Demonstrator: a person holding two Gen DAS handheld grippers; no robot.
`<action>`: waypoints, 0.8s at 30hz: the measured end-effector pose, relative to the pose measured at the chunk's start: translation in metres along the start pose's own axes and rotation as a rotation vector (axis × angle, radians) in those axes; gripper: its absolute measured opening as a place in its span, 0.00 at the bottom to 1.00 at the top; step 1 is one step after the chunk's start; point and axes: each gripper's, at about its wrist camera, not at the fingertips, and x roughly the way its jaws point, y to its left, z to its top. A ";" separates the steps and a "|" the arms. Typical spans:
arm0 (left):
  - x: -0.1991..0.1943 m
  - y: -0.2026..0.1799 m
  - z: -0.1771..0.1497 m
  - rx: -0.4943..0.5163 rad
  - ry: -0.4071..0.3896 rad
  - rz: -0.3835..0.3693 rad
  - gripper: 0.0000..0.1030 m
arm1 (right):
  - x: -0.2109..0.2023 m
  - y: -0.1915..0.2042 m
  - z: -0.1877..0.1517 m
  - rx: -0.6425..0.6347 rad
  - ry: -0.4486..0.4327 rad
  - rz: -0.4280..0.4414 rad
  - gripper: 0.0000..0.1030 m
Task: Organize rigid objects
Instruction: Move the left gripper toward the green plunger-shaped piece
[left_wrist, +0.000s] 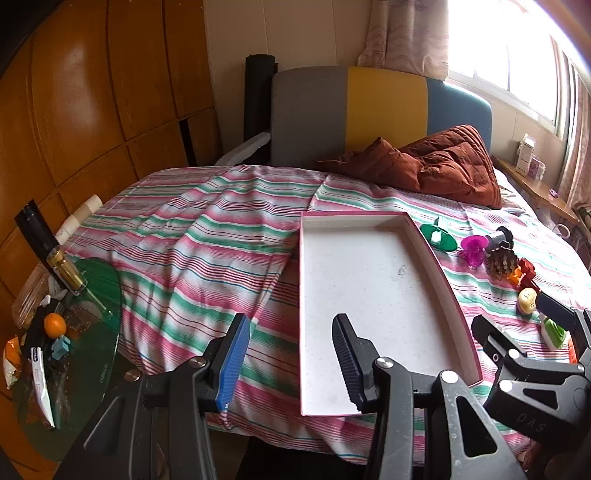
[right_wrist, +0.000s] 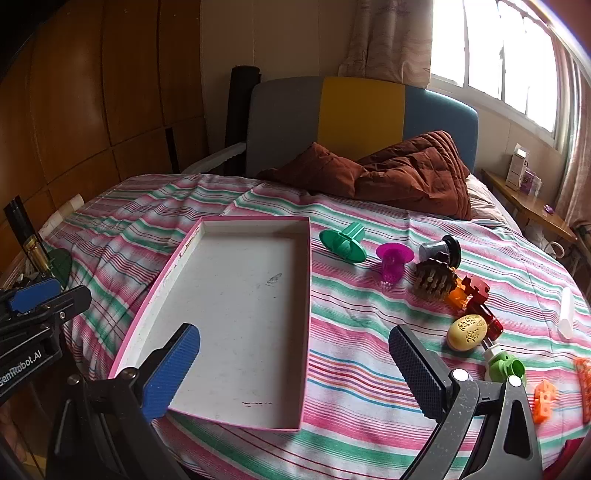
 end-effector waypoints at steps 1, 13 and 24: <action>0.001 -0.001 0.001 0.003 0.002 -0.003 0.46 | 0.000 -0.003 0.001 0.004 0.000 -0.003 1.00; 0.003 -0.019 0.001 0.046 0.011 -0.131 0.46 | -0.002 -0.050 0.005 0.060 0.001 -0.052 1.00; 0.002 -0.043 0.002 0.070 0.010 -0.197 0.46 | -0.009 -0.085 0.009 0.119 -0.008 -0.086 1.00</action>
